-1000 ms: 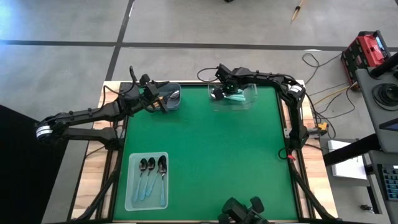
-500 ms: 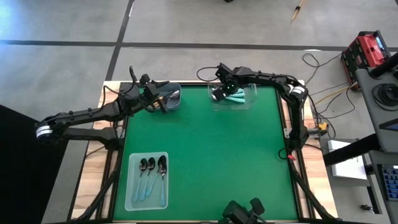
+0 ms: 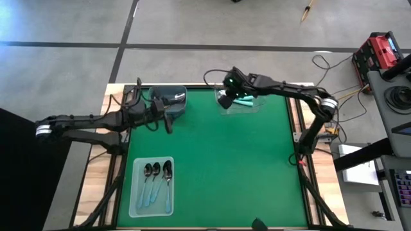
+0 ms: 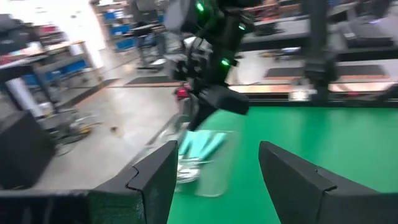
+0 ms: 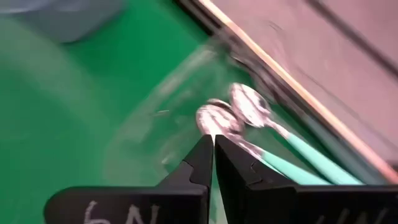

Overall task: Sort silverware by color (type)
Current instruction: Return to Home Position

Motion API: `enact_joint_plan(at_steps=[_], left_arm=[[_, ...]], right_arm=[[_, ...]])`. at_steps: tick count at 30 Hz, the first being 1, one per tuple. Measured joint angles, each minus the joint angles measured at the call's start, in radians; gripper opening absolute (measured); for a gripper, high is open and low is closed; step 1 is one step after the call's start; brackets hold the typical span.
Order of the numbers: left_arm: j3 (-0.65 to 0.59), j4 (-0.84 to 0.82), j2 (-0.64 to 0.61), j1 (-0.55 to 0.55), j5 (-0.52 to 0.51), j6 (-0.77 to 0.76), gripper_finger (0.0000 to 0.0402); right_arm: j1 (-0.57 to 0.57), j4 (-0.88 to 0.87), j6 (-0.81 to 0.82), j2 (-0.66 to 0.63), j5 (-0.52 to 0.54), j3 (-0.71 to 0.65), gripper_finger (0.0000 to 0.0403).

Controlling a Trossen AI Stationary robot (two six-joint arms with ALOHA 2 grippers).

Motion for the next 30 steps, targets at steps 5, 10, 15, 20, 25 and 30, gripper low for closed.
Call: enact_joint_plan(at_steps=[5, 10, 15, 20, 25, 30], left_arm=[[-0.024, -0.004, -0.027, -0.119, 0.0, -0.024, 0.0207], [-0.026, -0.179, -0.1, -0.21, 0.0, -0.007, 0.0207], [-0.025, -0.361, -0.253, -0.253, 0.001, -0.005, 0.0207], [-0.026, -0.48, -0.422, -0.254, 0.001, -0.03, 0.0207], [-0.032, -0.498, -0.544, -0.254, 0.003, -0.048, 0.0207], [-0.079, -0.497, -0.625, -0.254, 0.003, -0.073, 0.0207]], right_arm=[[0.089, 0.157, -0.091, -0.137, -0.034, -0.15, 0.0009], [0.162, 0.294, -0.158, -0.287, -0.108, -0.312, 0.0009], [0.192, 0.398, -0.213, -0.456, -0.218, -0.48, 0.0009], [0.193, 0.521, -0.228, -0.604, -0.27, -0.635, 0.0009], [0.193, 0.605, -0.236, -0.712, -0.27, -0.755, 0.0009], [0.193, 0.638, -0.236, -0.769, -0.262, -0.822, 0.0009]])
